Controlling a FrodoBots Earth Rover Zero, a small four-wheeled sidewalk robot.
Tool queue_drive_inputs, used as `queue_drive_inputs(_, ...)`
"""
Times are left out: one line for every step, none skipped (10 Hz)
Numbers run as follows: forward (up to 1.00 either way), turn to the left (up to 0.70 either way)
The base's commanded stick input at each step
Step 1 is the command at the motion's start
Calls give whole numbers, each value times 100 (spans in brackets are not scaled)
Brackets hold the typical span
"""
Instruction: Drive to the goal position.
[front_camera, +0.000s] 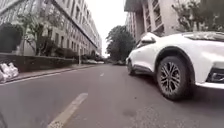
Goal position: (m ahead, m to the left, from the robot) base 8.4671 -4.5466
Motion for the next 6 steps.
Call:
queue_drive_inputs(70, 0)
queue_drive_inputs(70, 0)
queue_drive_inputs(70, 0)
queue_drive_inputs(70, 0)
queue_drive_inputs(70, 0)
queue_drive_inputs(70, 0)
